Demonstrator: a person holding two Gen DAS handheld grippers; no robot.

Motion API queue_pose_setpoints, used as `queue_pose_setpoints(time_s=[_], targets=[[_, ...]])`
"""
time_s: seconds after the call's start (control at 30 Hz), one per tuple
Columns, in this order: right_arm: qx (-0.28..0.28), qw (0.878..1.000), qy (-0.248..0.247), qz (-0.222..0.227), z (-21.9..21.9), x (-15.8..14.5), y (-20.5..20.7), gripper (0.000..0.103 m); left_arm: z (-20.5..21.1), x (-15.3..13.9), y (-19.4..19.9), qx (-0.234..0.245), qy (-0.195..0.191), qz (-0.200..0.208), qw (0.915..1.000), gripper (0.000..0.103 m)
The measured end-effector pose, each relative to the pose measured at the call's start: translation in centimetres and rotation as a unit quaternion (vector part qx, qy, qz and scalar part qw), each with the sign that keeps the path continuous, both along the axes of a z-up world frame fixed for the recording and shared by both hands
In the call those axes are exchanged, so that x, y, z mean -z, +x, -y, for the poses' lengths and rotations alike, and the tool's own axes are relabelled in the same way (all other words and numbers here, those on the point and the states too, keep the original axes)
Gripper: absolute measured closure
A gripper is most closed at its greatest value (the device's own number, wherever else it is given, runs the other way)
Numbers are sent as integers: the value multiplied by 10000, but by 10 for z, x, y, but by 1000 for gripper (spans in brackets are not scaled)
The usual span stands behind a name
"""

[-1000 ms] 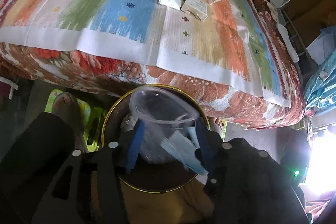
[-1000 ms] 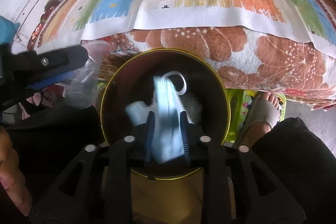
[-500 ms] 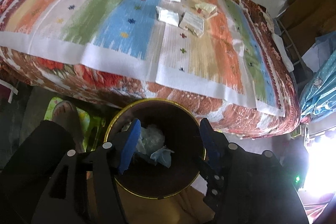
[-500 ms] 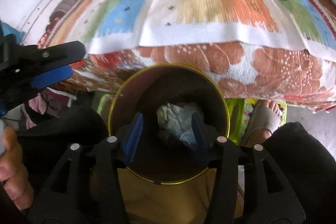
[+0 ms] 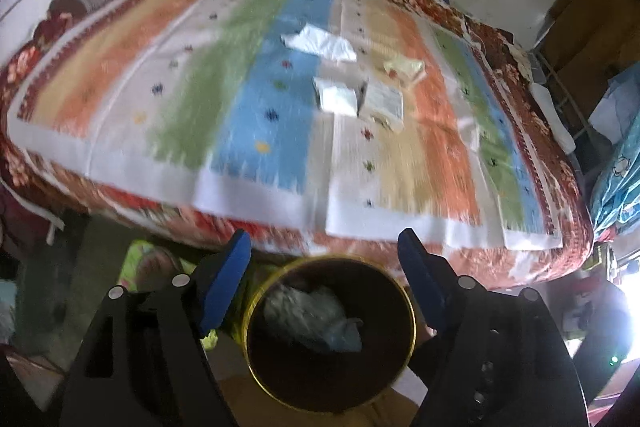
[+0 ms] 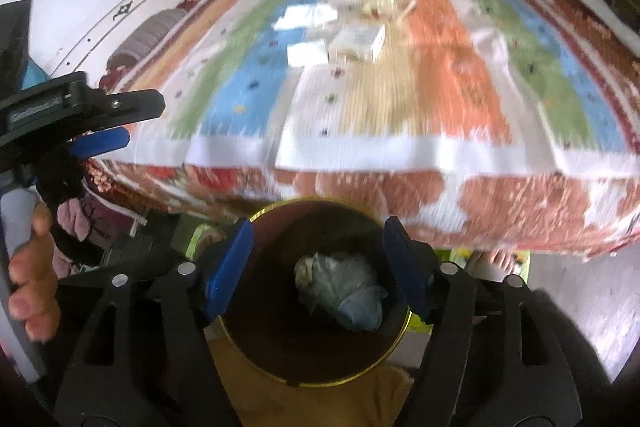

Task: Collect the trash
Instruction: 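Raise both open tools from the bin back toward the bed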

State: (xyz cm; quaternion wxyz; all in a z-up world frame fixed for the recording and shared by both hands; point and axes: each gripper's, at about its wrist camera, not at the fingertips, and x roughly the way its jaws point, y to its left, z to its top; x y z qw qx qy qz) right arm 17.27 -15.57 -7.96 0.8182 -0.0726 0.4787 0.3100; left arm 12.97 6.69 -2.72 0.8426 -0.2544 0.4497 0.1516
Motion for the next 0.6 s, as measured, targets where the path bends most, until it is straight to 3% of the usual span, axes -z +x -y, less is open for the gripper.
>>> queue_pose_setpoints(time_s=[0.33,0.6], targets=[[-79,9981,22,609,-9,-32,19,21,-40,5,34,-144,-126,-52,9998,28],[-52,9961,11,877,-26,-40,39,14,-51,20,50,-113,-396,-40,9991,28]])
